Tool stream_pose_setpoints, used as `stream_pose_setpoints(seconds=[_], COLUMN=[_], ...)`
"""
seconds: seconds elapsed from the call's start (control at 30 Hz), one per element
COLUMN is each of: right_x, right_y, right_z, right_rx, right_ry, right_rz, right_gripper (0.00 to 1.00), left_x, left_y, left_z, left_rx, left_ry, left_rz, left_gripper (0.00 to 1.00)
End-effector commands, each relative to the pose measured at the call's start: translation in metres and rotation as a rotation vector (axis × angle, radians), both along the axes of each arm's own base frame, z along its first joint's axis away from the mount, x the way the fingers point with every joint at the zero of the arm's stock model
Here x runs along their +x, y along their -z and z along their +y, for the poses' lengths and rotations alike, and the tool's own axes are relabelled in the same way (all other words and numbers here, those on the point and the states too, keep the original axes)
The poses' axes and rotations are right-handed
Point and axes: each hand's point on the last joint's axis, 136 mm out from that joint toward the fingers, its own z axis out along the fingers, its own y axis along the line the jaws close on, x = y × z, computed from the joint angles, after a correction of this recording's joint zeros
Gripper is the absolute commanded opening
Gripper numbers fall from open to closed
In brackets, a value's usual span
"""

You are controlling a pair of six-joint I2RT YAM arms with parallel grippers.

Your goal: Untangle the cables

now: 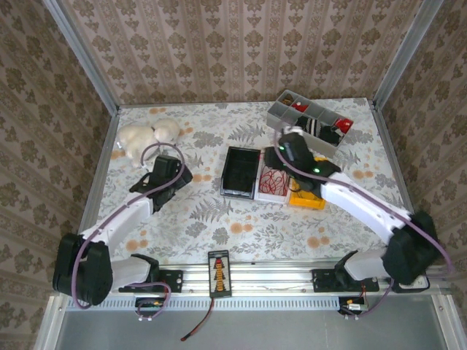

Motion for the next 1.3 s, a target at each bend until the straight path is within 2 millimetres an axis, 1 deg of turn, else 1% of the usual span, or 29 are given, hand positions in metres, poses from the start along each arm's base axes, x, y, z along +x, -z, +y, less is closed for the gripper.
stream_pose_setpoints(seconds=[0.0, 0.03, 0.07, 0.1, 0.13, 0.2, 0.27, 0.33, 0.4, 0.47, 0.53, 0.57, 0.6, 0.63, 0.67, 0.7, 0.73, 0.77, 0.8, 0.83, 0.87, 0.9, 0.93, 0.97, 1.1, 1.2, 1.27], right_x=[-0.023, -0.031, -0.038, -0.044, -0.048, -0.049, -0.045, -0.035, -0.024, -0.01, 0.003, 0.012, 0.018, 0.024, 0.028, 0.032, 0.034, 0.033, 0.033, 0.034, 0.034, 0.034, 0.037, 0.037, 0.036, 0.036, 0.036], right_y=[0.008, 0.009, 0.01, 0.011, 0.012, 0.015, 0.025, 0.041, 0.055, 0.065, 0.078, 0.075, 0.073, 0.083, 0.087, 0.091, 0.092, 0.098, 0.101, 0.108, 0.112, 0.115, 0.113, 0.113, 0.115, 0.115, 0.115], right_z=[-0.086, -0.107, -0.122, -0.136, -0.147, -0.161, -0.163, -0.169, -0.168, -0.166, -0.167, -0.166, -0.161, -0.157, -0.154, -0.158, -0.158, -0.158, -0.157, -0.156, -0.16, -0.163, -0.164, -0.162, -0.162, -0.162, -0.162], right_rx=[-0.15, -0.181, -0.206, -0.234, -0.264, -0.341, -0.39, -0.39, -0.408, -0.41, -0.417, -0.427, -0.442, -0.47, -0.464, -0.444, -0.399, -0.338, -0.288, -0.241, -0.232, -0.22, -0.202, -0.203, -0.203, -0.203, -0.204], right_ry=[0.241, 0.288, 0.322, 0.348, 0.371, 0.396, 0.373, 0.377, 0.366, 0.366, 0.364, 0.363, 0.322, 0.281, 0.251, 0.246, 0.232, 0.18, 0.137, 0.098, 0.11, 0.114, 0.107, 0.095, 0.093, 0.093, 0.093], right_rz=[-0.044, -0.056, -0.069, -0.088, -0.106, -0.173, -0.219, -0.185, -0.18, -0.213, -0.238, -0.26, -0.262, -0.25, -0.27, -0.292, -0.278, -0.247, -0.27, -0.296, -0.31, -0.256, -0.245, -0.275, -0.249, -0.249, -0.251], right_gripper=[0.72, 0.76, 0.84, 0.95, 1.0, 1.0, 1.0, 1.0, 1.0, 1.0, 1.0, 1.0, 1.0, 1.0, 1.0, 1.0, 1.0, 1.0, 1.0, 1.0, 1.0, 1.0, 1.0, 1.0, 1.0, 1.0, 1.0], left_x=[-0.012, -0.015, -0.019, -0.023, -0.027, -0.033, -0.038, -0.04, -0.037, -0.028, -0.017, -0.012, -0.008, -0.004, 0.0, 0.004, 0.008, 0.01, 0.012, 0.013, 0.015, 0.018, 0.021, 0.025, 0.041, 0.06, 0.074], left_y=[-0.027, -0.035, -0.041, -0.048, -0.055, -0.067, -0.075, -0.078, -0.077, -0.068, -0.049, -0.04, -0.032, -0.023, -0.016, -0.01, -0.005, -0.001, 0.003, 0.006, 0.004, 0.002, 0.0, -0.002, -0.007, -0.011, -0.011], left_z=[0.037, 0.048, 0.058, 0.069, 0.081, 0.1, 0.118, 0.134, 0.142, 0.144, 0.144, 0.144, 0.144, 0.142, 0.14, 0.138, 0.136, 0.134, 0.133, 0.132, 0.131, 0.13, 0.129, 0.128, 0.126, 0.12, 0.115], left_rx=[0.162, 0.21, 0.248, 0.292, 0.332, 0.394, 0.472, 0.565, 0.646, 0.702, 0.724, 0.721, 0.712, 0.691, 0.672, 0.657, 0.643, 0.632, 0.621, 0.618, 0.604, 0.612, 0.605, 0.611, 0.619, 0.629, 0.67], left_ry=[-0.045, -0.058, -0.072, -0.092, -0.114, -0.158, -0.206, -0.253, -0.27, -0.23, -0.164, -0.146, -0.135, -0.121, -0.111, -0.1, -0.094, -0.096, -0.098, -0.094, -0.104, -0.101, -0.096, -0.089, -0.071, -0.031, 0.024], left_rz=[-0.011, -0.02, -0.027, -0.033, -0.043, -0.072, -0.109, -0.151, -0.172, -0.171, -0.121, -0.086, -0.062, -0.04, -0.031, -0.032, -0.04, -0.054, -0.073, -0.094, -0.112, -0.137, -0.162, -0.19, -0.259, -0.31, -0.314], left_gripper=[1.0, 1.0, 1.0, 1.0, 1.0, 1.0, 1.0, 1.0, 1.0, 1.0, 1.0, 1.0, 1.0, 1.0, 1.0, 1.0, 1.0, 1.0, 1.0, 1.0, 1.0, 1.0, 1.0, 1.0, 1.0, 1.0, 1.0])
